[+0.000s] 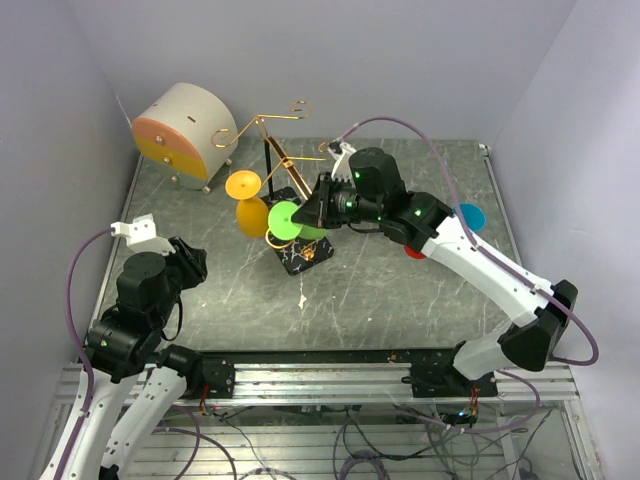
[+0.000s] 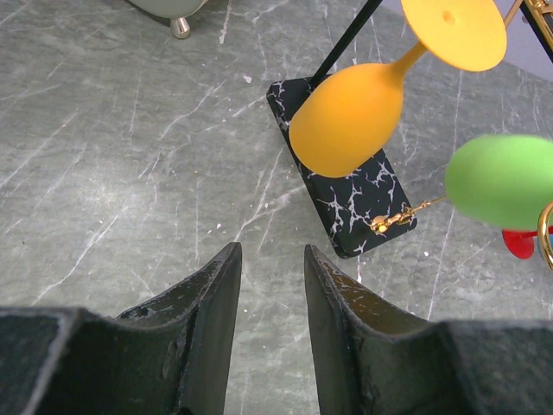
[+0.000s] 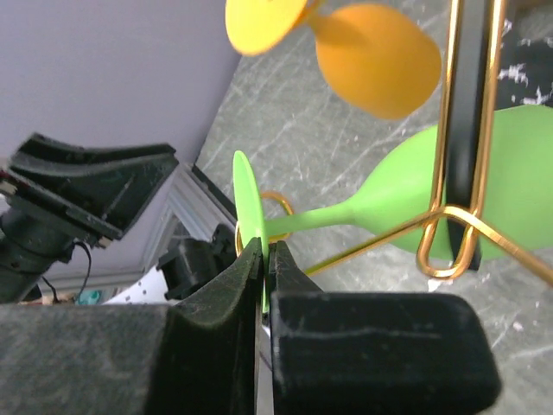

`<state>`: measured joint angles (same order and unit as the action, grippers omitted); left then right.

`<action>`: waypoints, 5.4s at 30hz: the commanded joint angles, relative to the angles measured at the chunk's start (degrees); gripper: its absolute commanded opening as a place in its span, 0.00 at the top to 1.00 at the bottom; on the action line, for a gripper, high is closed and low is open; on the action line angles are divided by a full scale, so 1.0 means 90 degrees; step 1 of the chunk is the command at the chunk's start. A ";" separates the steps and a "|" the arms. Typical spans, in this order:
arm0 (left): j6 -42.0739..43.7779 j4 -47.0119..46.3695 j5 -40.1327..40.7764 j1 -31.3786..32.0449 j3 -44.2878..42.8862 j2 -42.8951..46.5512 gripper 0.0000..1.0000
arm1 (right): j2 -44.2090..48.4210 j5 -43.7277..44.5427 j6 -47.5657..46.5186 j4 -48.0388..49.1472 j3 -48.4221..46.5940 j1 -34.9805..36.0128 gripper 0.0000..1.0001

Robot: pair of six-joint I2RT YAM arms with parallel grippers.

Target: Take the wine glass off the wine glass rack

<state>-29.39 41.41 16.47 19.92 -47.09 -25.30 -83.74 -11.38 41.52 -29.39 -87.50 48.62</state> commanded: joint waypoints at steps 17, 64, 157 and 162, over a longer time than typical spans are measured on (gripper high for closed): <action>-0.0010 -0.0166 0.0106 -0.0021 -0.0005 0.0040 0.54 | -0.1133 -0.2797 0.1082 0.2838 -0.0450 -0.0368 1.00; -0.3880 -0.0939 -0.3821 -0.0016 -0.1324 -0.0684 0.38 | 0.2678 0.2867 -0.4598 -0.0405 0.0201 -0.0341 1.00; -0.4982 -0.1596 -0.3551 -0.0016 0.0145 0.1408 0.93 | 0.2361 0.8109 -0.6300 0.0535 0.1959 0.6140 0.67; -0.4715 -0.0936 -0.2915 -0.0016 0.0166 0.2128 0.93 | 0.2330 0.8559 -0.5924 0.0396 0.1399 0.5720 1.00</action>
<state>-75.81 27.70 -16.40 19.97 -45.69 -9.93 -62.61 60.38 -18.20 -22.24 -70.15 96.86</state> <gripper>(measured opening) 0.082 0.103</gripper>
